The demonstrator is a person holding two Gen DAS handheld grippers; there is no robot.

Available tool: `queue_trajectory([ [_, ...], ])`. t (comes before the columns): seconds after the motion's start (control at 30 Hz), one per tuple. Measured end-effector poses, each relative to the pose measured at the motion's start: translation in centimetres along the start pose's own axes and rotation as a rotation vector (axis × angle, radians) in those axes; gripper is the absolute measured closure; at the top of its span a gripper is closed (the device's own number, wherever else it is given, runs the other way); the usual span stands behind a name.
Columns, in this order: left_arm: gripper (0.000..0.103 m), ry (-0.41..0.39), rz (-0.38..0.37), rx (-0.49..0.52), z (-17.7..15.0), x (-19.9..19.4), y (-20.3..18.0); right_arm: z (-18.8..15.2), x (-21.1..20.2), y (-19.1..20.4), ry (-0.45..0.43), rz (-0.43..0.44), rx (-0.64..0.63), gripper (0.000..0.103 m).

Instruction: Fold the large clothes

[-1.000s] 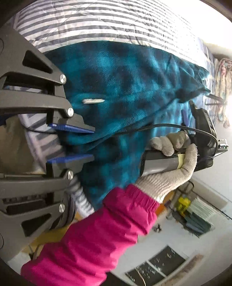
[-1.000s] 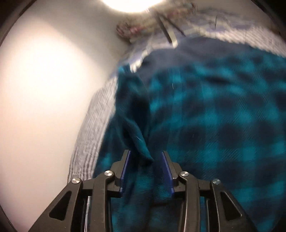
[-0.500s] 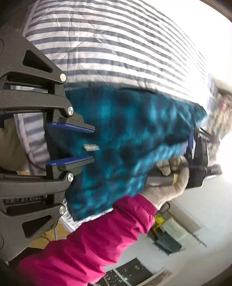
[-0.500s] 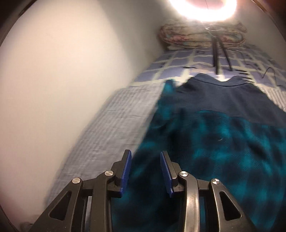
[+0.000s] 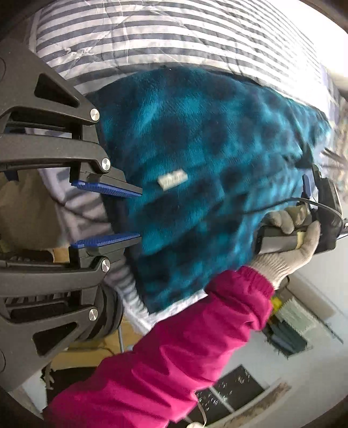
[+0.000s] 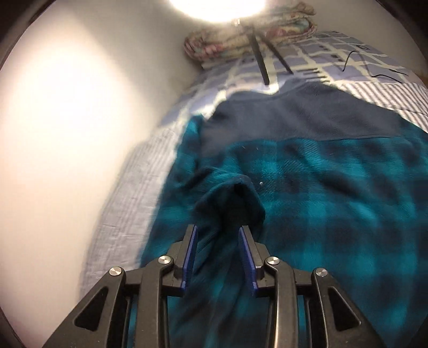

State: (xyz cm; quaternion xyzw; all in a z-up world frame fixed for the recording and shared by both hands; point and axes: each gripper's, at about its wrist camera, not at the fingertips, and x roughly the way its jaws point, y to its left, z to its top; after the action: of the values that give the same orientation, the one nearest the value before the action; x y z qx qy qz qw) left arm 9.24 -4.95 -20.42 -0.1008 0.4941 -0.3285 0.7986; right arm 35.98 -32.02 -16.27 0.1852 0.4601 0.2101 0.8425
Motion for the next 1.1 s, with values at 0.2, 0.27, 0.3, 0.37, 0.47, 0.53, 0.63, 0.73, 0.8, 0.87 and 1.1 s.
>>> queue_trajectory([
  [0.2, 0.077, -0.049, -0.012, 0.039, -2.3, -3.8, -0.8, -2.9, -11.2, 1.8, -0.085, 0.096, -0.033, 0.069],
  [0.27, 0.077, -0.078, -0.008, 0.029, -2.8, -5.4, -0.7, -4.1, -14.9, 2.8, -0.114, 0.111, -0.066, 0.069],
  [0.3, 0.077, -0.097, -0.008, 0.021, -2.9, -6.3, -0.4, -4.8, -16.4, 3.1, -0.123, 0.124, -0.074, 0.069],
  [0.37, 0.077, -0.13, 0.002, 0.006, -3.1, -7.7, 0.0, -6.4, -19.6, 3.9, -0.136, 0.143, -0.093, 0.068],
  [0.47, 0.077, -0.165, 0.064, -0.002, -3.3, -9.3, 0.9, -9.5, -22.3, 5.6, -0.122, 0.121, -0.128, 0.067],
  [0.53, 0.077, -0.171, 0.105, -0.009, -2.9, -9.6, 1.6, -11.8, -22.1, 6.4, -0.084, 0.129, -0.132, 0.067],
  [0.63, 0.077, -0.172, 0.124, -0.057, -2.4, -9.1, 3.5, -15.9, -19.1, 7.6, 0.03, 0.13, -0.113, 0.067],
  [0.73, 0.065, -0.171, 0.121, -0.136, -2.1, -8.2, 6.3, -19.7, -14.4, 8.3, 0.16, 0.114, -0.071, 0.058],
  [0.8, 0.064, -0.161, 0.096, -0.203, -2.1, -7.5, 8.2, -21.8, -11.2, 8.6, 0.238, 0.101, -0.044, 0.056],
  [0.87, 0.064, -0.141, 0.054, -0.27, -2.4, -7.0, 10.0, -23.0, -8.9, 8.7, 0.29, 0.087, -0.026, 0.056],
  [1.1, 0.064, -0.153, 0.021, -0.344, -3.0, -7.2, 12.4, -24.5, -5.4, 9.6, 0.364, -0.039, -0.082, 0.05],
])
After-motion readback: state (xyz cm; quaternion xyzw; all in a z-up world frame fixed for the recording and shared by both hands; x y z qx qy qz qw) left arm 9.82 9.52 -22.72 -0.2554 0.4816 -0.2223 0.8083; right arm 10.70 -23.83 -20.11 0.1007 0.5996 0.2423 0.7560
